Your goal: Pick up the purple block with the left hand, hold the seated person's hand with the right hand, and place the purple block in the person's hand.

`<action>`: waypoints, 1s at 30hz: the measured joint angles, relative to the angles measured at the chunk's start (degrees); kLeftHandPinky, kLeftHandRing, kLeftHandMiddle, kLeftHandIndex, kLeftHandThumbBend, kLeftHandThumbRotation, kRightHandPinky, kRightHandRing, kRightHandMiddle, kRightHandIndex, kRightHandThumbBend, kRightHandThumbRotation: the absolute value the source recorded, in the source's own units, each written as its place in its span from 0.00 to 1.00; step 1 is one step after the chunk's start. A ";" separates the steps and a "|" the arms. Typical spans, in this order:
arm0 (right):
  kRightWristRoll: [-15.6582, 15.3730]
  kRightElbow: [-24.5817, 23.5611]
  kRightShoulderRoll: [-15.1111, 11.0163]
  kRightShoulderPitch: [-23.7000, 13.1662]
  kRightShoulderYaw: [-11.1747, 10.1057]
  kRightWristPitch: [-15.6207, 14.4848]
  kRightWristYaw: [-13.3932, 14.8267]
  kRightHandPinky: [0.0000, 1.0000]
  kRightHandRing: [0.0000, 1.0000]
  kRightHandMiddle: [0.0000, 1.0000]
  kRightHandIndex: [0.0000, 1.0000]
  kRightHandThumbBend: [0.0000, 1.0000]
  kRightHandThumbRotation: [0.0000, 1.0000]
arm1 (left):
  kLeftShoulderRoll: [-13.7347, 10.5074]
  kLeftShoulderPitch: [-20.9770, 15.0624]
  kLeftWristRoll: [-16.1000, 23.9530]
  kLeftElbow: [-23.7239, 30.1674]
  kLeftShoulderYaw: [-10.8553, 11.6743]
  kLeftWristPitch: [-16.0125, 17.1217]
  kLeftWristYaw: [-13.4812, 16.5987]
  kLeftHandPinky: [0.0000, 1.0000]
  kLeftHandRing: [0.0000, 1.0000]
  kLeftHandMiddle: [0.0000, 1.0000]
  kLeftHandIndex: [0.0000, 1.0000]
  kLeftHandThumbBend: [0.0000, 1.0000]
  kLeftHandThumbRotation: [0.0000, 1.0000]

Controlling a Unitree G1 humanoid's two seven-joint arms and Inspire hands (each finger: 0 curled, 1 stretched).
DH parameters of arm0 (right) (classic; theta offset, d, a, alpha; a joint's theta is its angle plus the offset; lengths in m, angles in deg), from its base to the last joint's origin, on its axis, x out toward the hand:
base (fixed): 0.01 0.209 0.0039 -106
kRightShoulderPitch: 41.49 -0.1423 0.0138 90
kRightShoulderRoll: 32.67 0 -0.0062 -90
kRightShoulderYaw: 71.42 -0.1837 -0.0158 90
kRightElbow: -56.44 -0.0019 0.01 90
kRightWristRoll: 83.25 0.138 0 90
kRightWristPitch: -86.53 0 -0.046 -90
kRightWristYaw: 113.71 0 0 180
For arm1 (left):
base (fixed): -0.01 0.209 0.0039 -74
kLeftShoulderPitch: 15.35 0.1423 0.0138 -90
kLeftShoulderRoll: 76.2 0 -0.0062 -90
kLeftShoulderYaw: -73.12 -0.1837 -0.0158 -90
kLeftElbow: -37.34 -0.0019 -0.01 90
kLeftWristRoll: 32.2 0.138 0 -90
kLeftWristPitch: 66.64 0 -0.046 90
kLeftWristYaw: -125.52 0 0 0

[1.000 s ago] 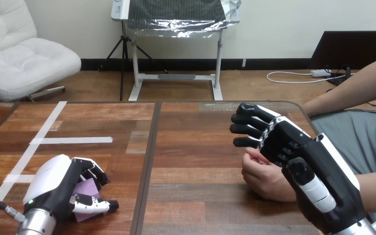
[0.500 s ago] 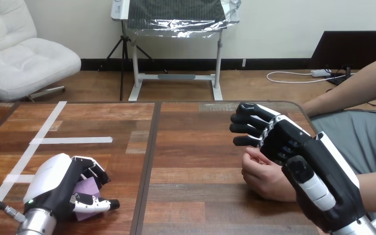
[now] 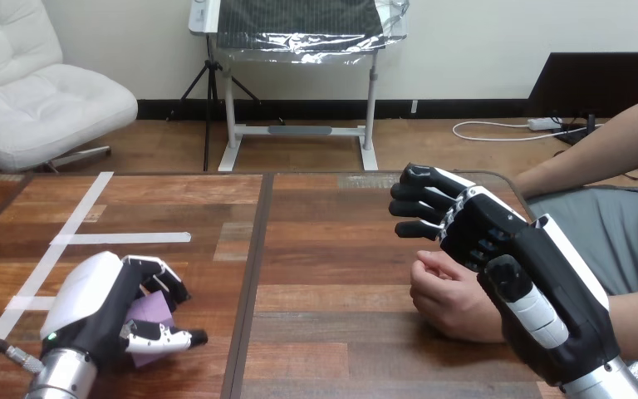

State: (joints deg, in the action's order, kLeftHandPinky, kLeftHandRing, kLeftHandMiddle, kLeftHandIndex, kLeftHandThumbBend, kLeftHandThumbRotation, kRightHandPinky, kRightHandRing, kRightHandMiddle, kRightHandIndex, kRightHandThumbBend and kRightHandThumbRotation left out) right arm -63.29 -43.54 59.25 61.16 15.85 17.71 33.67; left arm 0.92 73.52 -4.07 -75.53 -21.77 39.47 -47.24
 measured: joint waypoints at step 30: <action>-0.81 0.30 -0.01 -0.16 -0.01 0.00 0.04 0.78 0.83 0.84 0.84 0.91 0.80 | 0.29 1.44 -2.20 8.73 3.04 0.45 -0.08 0.33 0.36 0.43 0.45 0.73 0.00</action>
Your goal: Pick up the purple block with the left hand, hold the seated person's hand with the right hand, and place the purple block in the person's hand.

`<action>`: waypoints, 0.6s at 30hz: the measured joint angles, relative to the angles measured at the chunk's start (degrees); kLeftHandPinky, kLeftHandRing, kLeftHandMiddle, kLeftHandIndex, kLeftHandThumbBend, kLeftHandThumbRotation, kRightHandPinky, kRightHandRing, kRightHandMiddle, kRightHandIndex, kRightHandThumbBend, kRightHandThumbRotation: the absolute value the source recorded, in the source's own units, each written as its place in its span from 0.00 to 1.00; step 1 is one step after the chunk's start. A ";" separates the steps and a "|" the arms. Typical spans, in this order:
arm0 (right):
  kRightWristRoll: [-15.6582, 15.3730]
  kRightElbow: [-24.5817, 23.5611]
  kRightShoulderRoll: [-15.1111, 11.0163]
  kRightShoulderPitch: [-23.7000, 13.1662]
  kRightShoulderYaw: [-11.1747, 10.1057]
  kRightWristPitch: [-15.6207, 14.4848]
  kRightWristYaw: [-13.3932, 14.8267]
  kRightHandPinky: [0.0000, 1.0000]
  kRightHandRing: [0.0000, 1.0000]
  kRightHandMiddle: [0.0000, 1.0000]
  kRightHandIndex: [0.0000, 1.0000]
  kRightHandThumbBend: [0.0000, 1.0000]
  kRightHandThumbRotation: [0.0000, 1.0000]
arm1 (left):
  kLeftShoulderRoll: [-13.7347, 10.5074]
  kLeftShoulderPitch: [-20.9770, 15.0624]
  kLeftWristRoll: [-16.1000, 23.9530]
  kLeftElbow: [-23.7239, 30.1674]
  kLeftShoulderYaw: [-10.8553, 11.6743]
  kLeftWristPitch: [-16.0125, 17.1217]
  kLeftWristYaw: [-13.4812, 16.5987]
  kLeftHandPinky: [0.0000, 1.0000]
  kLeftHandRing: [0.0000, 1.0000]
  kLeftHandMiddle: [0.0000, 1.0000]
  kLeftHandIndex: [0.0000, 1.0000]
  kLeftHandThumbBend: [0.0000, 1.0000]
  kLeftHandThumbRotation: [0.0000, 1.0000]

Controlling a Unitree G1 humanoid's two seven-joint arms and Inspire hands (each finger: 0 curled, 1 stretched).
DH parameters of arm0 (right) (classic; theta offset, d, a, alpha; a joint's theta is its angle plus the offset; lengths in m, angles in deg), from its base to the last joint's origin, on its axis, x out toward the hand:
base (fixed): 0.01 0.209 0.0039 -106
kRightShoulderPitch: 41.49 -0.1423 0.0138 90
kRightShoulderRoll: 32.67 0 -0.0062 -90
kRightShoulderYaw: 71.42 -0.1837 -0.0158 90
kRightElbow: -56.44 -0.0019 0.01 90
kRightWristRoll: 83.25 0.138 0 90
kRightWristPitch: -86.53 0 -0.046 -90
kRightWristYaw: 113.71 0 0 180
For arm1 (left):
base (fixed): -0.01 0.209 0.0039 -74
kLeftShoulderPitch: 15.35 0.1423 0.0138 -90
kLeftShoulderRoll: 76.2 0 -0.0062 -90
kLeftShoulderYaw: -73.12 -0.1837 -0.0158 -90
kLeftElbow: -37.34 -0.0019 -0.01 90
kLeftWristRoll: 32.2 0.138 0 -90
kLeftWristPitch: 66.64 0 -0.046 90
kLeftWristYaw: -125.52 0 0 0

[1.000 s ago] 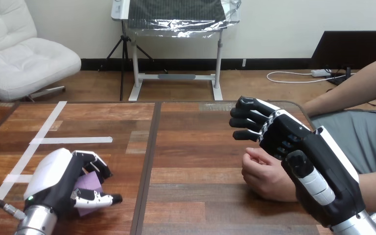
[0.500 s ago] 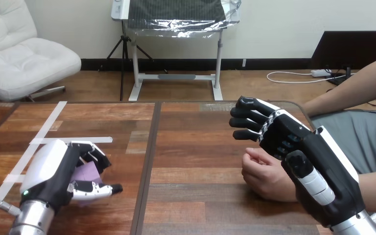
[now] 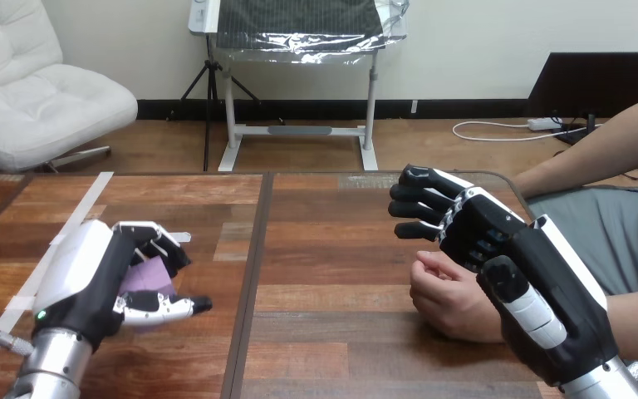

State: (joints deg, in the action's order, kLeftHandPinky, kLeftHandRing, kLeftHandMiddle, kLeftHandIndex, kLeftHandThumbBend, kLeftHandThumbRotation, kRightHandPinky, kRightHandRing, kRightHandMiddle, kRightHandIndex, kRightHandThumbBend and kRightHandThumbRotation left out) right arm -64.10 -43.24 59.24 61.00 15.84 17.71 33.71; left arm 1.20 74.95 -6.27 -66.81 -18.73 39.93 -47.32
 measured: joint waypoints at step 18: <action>-9.24 5.38 -3.44 -4.19 -0.77 3.13 0.72 0.81 0.85 0.87 0.86 0.90 0.80 | 0.30 0.52 -1.18 4.22 0.96 -0.44 -1.40 0.32 0.36 0.42 0.44 0.71 0.00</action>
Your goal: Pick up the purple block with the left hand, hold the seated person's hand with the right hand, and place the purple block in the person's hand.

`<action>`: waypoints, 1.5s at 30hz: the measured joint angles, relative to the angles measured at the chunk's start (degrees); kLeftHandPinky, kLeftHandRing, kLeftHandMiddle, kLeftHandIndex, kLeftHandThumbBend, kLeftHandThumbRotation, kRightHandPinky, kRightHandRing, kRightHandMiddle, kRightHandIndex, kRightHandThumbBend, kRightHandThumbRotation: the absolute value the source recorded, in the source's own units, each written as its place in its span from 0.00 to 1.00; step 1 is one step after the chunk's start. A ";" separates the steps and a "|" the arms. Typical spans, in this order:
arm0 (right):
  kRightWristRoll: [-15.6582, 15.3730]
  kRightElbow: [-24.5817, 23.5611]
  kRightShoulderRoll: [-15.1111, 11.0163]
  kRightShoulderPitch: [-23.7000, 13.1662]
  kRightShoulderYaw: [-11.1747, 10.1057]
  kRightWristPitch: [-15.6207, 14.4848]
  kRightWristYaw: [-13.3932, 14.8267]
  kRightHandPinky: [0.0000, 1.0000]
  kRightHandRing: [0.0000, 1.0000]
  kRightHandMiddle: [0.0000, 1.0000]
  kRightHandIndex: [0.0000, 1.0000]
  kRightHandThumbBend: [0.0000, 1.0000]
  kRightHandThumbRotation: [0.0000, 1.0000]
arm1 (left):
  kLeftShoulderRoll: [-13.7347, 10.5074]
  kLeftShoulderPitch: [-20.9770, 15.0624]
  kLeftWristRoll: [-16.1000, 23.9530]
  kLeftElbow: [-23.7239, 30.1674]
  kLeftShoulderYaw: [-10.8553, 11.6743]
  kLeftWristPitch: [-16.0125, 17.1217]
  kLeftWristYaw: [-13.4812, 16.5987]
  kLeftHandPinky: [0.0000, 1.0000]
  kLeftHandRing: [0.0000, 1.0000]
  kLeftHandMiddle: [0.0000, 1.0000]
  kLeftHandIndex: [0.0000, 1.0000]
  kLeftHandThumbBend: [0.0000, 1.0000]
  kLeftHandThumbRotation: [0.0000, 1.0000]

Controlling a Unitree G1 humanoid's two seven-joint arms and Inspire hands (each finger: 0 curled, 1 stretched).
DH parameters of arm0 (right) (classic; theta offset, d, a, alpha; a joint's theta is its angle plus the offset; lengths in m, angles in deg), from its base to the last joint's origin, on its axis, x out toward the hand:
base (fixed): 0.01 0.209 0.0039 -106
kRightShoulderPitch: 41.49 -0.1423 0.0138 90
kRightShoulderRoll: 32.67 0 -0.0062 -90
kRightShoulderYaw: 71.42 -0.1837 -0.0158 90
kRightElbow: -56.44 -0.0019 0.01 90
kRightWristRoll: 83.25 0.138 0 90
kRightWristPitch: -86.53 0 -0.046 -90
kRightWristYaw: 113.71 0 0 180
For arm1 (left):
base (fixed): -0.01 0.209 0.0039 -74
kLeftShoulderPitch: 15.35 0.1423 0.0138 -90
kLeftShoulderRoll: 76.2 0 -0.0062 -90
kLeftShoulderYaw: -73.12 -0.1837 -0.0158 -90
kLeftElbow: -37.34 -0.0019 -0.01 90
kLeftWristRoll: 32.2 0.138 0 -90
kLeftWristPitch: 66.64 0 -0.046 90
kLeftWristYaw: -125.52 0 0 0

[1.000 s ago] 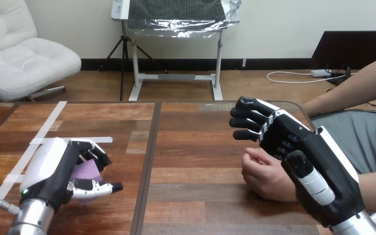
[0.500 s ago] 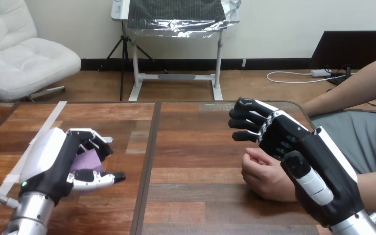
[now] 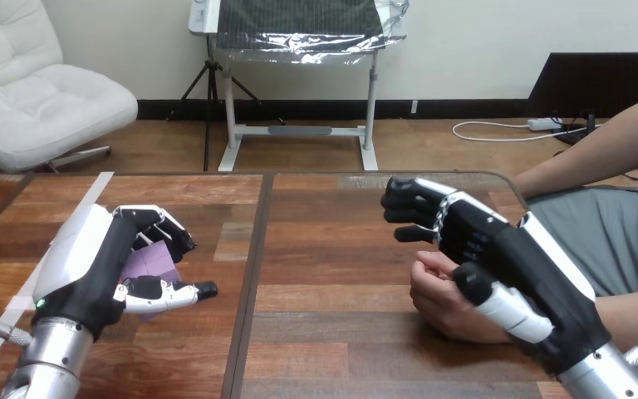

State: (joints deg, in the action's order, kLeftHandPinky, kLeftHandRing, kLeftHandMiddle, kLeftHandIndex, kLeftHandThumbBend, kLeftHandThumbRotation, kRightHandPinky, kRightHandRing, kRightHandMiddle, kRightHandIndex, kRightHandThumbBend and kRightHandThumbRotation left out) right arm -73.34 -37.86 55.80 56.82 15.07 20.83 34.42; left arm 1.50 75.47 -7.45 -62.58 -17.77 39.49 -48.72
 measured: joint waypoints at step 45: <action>-18.87 20.69 -17.77 -12.27 -2.27 7.89 8.05 0.70 0.83 0.88 0.90 0.90 0.62 | 0.59 2.30 -1.88 3.69 1.16 -0.56 -1.16 0.32 0.36 0.42 0.44 0.70 0.00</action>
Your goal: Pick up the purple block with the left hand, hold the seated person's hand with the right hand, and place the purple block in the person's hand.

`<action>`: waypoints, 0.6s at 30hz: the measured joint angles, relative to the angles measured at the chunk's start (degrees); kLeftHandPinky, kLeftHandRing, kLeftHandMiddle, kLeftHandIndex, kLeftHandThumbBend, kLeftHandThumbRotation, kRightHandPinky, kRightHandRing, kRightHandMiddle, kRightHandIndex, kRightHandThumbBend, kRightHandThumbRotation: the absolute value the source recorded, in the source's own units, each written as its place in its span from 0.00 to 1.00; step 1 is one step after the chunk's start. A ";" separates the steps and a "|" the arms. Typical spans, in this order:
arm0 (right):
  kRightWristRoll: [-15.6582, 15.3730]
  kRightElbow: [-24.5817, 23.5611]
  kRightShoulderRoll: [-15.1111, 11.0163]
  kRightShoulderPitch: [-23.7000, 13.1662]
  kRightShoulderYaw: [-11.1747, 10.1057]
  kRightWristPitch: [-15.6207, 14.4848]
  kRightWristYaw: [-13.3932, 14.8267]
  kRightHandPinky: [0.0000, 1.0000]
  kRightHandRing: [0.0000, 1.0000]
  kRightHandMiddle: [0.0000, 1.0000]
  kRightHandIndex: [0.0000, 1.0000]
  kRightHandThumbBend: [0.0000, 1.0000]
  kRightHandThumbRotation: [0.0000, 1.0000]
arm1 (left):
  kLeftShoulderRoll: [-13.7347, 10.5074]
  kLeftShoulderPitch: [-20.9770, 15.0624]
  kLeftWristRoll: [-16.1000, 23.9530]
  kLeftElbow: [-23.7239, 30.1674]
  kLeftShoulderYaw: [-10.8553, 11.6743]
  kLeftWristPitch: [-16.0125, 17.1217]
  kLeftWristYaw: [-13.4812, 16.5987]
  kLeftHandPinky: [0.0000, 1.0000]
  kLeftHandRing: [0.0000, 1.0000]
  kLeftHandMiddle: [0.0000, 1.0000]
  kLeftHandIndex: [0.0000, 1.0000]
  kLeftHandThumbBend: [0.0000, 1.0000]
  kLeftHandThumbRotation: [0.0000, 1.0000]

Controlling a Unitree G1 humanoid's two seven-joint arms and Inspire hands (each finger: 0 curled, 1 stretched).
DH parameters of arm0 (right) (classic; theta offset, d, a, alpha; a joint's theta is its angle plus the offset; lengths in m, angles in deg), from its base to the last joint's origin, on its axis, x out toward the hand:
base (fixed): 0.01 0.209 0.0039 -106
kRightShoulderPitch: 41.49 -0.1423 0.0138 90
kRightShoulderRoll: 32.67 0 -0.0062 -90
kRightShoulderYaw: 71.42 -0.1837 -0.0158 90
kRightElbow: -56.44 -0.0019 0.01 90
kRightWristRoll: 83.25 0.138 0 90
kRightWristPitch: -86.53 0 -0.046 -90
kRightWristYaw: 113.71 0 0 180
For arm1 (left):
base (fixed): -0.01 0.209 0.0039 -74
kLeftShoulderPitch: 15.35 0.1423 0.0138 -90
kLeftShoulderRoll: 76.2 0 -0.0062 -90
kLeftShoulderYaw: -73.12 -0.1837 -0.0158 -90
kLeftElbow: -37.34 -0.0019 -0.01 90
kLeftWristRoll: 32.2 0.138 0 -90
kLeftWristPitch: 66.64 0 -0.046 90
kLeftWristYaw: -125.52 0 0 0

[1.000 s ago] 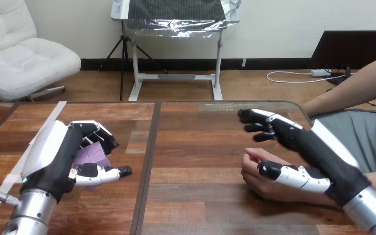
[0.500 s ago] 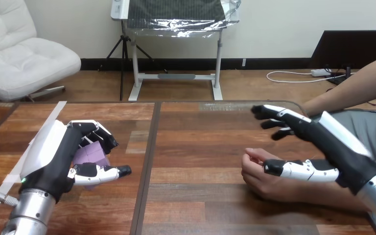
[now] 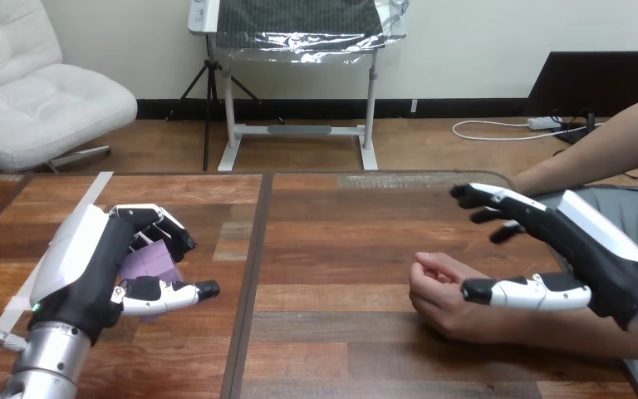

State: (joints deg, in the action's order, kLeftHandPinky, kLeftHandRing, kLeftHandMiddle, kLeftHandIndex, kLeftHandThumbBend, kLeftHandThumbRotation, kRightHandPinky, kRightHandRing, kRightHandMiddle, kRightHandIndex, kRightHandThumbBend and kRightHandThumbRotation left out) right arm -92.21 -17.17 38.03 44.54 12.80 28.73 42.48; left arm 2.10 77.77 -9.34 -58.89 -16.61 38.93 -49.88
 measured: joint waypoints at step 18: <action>-7.36 4.64 -4.19 -0.64 0.08 -0.61 3.06 0.79 0.88 0.91 0.93 0.92 0.60 | 0.79 0.32 0.01 0.08 0.17 -0.01 -0.32 0.32 0.36 0.42 0.44 0.71 0.00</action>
State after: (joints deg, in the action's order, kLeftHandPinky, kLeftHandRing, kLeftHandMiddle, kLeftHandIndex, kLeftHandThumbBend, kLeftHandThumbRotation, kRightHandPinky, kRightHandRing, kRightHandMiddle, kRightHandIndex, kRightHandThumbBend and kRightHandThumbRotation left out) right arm -99.57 -12.52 33.83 43.91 12.87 28.12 45.54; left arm 2.89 78.09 -9.33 -58.81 -16.44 38.92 -50.20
